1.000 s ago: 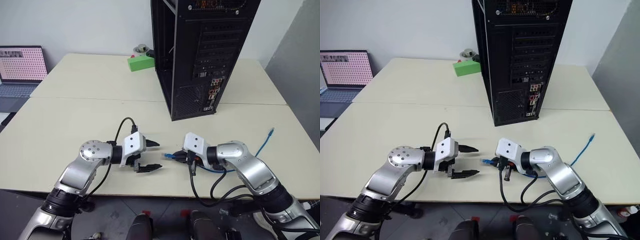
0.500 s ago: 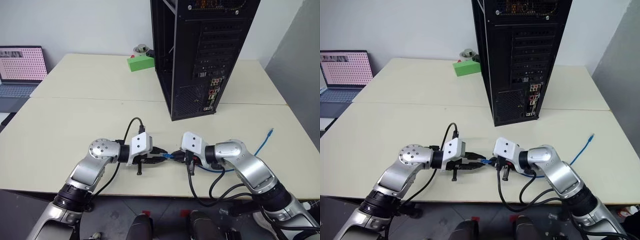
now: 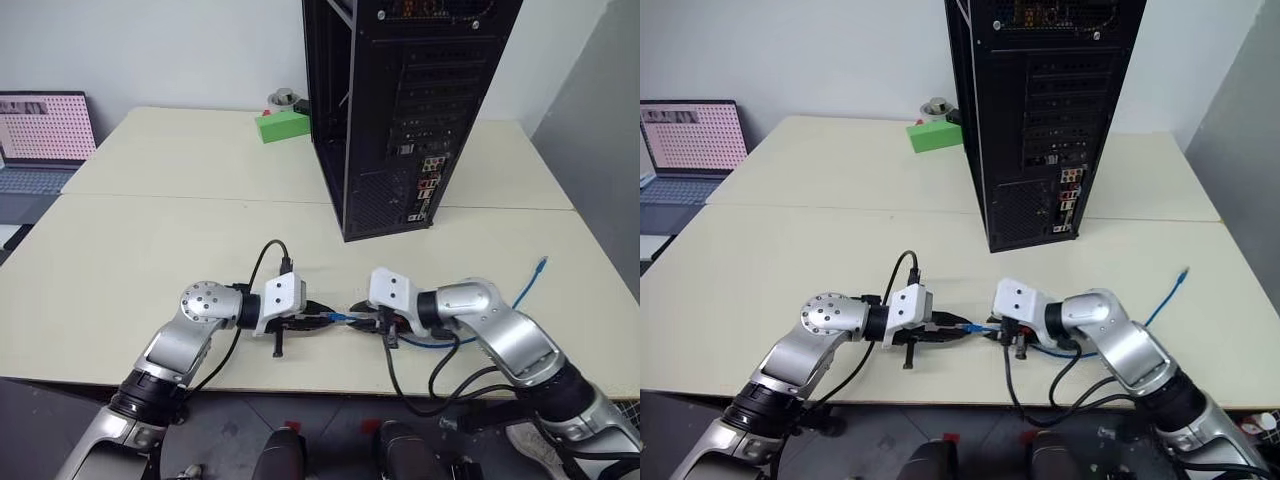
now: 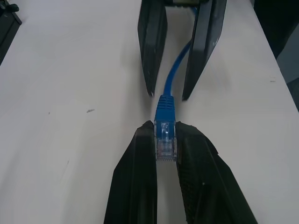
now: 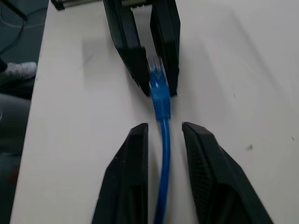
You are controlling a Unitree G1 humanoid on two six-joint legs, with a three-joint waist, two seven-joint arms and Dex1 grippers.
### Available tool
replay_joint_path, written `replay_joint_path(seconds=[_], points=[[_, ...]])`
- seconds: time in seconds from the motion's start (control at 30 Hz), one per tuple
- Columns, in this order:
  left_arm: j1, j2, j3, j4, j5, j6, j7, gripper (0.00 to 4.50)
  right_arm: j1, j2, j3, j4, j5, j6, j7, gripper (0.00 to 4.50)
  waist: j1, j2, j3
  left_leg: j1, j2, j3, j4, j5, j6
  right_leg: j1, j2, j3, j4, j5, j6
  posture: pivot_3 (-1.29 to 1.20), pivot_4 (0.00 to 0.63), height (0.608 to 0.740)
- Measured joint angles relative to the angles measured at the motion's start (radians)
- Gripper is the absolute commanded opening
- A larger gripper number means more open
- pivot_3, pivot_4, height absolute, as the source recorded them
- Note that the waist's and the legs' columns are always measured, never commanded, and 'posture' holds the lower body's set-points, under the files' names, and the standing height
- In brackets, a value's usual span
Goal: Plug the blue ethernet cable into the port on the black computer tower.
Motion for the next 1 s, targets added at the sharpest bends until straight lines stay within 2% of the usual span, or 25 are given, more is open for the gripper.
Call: replay_joint_path(seconds=[0.07, 0.2, 0.3, 0.4, 0.57, 0.7, 1.0], points=[[0.025, -0.020, -0.001, 0.027, 0.037, -0.101, 0.034, 0.30, 0.044, -0.048, -0.062, -0.030, 0.053, 0.011, 0.035, 2.67, 0.001, 0.000, 0.000, 0.000, 0.000, 0.000, 0.000, 0.000, 0.000, 0.000, 0.000, 0.000, -0.001, 0.000, 0.000, 0.00, 0.150, 0.740], [0.054, -0.062, -0.005, 0.067, 0.100, -0.328, 0.104, 0.30, 0.115, -0.053, -0.169, -0.053, 0.170, 0.081, 0.037, 2.72, 0.001, 0.000, 0.000, 0.000, 0.000, 0.000, 0.000, 0.000, 0.000, 0.000, 0.000, 0.000, 0.000, 0.000, 0.000, 0.00, 0.150, 0.740], [0.063, -0.068, -0.007, 0.123, 0.161, -0.547, 0.167, 0.30, 0.141, -0.003, -0.236, -0.080, 0.268, 0.161, 0.006, 2.72, -0.004, 0.000, 0.000, 0.001, 0.000, 0.000, 0.000, 0.000, 0.000, 0.000, 0.000, 0.001, 0.001, 0.000, 0.000, 0.00, 0.150, 0.740], [0.061, -0.068, -0.006, 0.180, 0.237, -0.797, 0.242, 0.30, 0.143, 0.042, -0.271, -0.094, 0.336, 0.226, -0.040, 2.72, 0.000, 0.000, 0.000, 0.001, 0.000, 0.000, 0.000, 0.000, 0.000, 0.001, 0.000, 0.001, 0.001, 0.001, 0.000, 0.00, 0.150, 0.740], [0.032, -0.067, 0.010, 0.271, 0.358, -1.075, 0.378, 0.30, 0.143, 0.093, -0.303, -0.099, 0.427, 0.305, -0.103, 2.72, 0.001, 0.000, 0.000, 0.000, 0.000, 0.000, 0.000, 0.000, 0.000, 0.001, -0.001, 0.000, 0.000, 0.001, 0.001, 0.00, 0.150, 0.740], [-0.014, -0.068, 0.049, 0.293, 0.445, -1.159, 0.489, 0.30, 0.140, 0.113, -0.301, -0.099, 0.470, 0.337, -0.127, 2.72, 0.001, 0.000, 0.000, 0.000, 0.000, 0.000, 0.000, 0.000, 0.000, 0.001, 0.000, 0.000, 0.000, 0.001, 0.002, 0.00, 0.150, 0.740], [-0.040, -0.064, 0.060, 0.317, 0.543, -1.185, 0.623, 0.30, 0.107, 0.139, -0.287, -0.094, 0.506, 0.358, -0.165, 2.72, -0.001, 0.000, 0.000, 0.000, 0.000, 0.000, 0.000, 0.000, 0.000, 0.001, 0.000, 0.000, 0.000, 0.001, 0.002, 0.00, 0.150, 0.740]])
